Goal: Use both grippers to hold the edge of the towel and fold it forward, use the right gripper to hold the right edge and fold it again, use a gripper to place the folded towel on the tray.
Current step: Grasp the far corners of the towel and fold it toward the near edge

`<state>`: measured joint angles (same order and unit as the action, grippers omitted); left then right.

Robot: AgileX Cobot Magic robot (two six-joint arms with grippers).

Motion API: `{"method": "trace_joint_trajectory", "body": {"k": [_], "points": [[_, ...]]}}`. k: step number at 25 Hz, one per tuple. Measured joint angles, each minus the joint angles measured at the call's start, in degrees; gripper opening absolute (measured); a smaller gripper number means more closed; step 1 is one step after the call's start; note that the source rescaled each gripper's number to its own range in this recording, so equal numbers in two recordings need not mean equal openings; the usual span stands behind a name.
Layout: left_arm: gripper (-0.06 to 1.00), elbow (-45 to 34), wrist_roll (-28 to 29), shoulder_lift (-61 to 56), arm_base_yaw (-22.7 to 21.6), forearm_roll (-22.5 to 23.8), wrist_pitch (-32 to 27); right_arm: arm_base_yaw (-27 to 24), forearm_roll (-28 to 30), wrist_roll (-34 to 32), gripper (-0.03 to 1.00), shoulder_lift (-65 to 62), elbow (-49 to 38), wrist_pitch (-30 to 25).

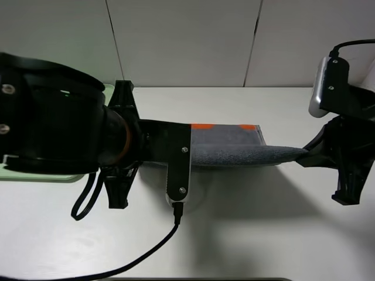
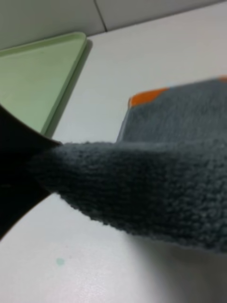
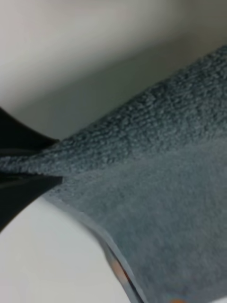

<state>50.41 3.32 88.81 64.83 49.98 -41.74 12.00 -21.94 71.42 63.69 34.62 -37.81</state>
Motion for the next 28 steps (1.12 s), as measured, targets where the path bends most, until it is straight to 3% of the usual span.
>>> {"method": "trace_joint_trajectory", "body": {"k": [9, 22, 28], "points": [[0.00, 0.00, 0.16, -5.98, 3.21, -3.89, -3.81, 0.00, 0.30, -3.10, 0.00, -4.37, 0.00, -5.49], [0.00, 0.00, 0.04, -6.07, 3.13, -5.76, -4.19, 0.00, 2.08, -10.89, 0.00, -2.20, 0.00, -5.54], [0.00, 0.30, -0.71, -6.07, -2.75, -6.19, -0.40, 0.00, 1.63, -11.13, 0.00, 2.78, 0.09, -3.12]]}}
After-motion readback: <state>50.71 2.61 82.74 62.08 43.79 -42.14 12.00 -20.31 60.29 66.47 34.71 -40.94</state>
